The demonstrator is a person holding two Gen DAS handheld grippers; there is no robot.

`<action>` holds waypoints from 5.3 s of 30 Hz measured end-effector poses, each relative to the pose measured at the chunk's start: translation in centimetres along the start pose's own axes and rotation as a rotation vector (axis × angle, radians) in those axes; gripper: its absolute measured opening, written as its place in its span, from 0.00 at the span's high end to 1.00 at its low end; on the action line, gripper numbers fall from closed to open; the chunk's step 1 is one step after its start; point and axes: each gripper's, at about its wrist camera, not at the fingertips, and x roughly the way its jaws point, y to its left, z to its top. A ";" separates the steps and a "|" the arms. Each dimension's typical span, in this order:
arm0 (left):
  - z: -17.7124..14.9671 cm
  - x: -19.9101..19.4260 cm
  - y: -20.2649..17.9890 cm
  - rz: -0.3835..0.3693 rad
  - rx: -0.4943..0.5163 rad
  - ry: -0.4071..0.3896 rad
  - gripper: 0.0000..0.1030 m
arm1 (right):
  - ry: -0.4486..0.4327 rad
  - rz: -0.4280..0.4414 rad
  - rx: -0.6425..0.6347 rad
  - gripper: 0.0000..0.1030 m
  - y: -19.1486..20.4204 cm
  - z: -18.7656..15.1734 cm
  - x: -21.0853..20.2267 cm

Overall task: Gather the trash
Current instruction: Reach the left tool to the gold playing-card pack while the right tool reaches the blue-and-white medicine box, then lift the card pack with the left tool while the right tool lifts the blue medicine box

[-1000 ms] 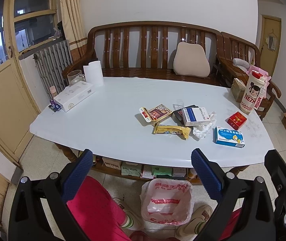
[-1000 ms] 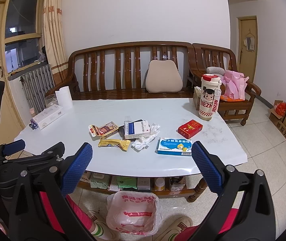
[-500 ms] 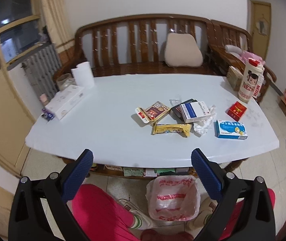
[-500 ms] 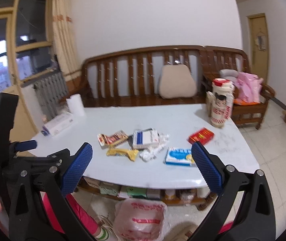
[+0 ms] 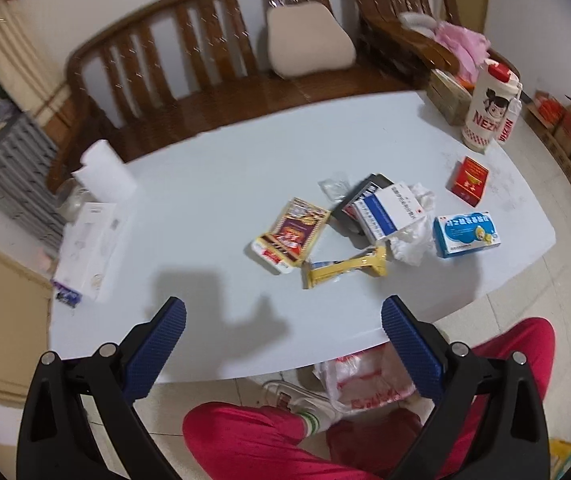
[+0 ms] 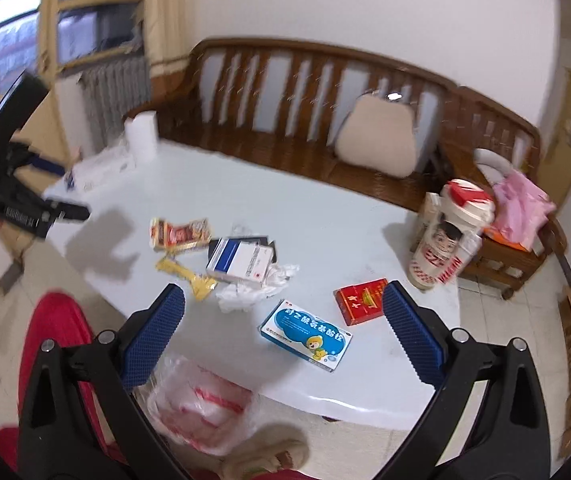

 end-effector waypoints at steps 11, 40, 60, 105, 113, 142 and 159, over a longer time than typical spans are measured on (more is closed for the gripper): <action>4.6 5.9 -0.6 -0.132 0.132 0.114 0.07 | 0.202 0.138 -0.198 0.06 -0.4 1.7 6.4; 9.0 19.7 -2.4 -0.127 0.382 0.331 0.07 | 0.587 0.408 -0.491 0.06 -0.2 -1.1 18.5; 8.5 25.1 -2.3 -0.134 0.458 0.413 0.07 | 0.711 0.418 -0.536 0.06 -0.7 -4.1 23.5; 7.7 23.3 4.7 -0.157 0.185 0.362 0.43 | 0.553 -0.018 -0.142 0.37 -5.3 -3.1 18.1; 6.0 16.1 4.5 -0.128 0.161 0.290 0.43 | 0.429 -0.060 -0.001 0.37 -5.8 2.3 13.2; -6.3 4.4 -4.6 -0.147 0.221 0.125 0.43 | 0.249 0.060 -0.148 0.37 8.1 0.0 4.3; -12.3 8.6 -7.6 -0.191 0.166 0.125 0.43 | 0.270 0.042 -0.169 0.37 11.6 -7.3 5.2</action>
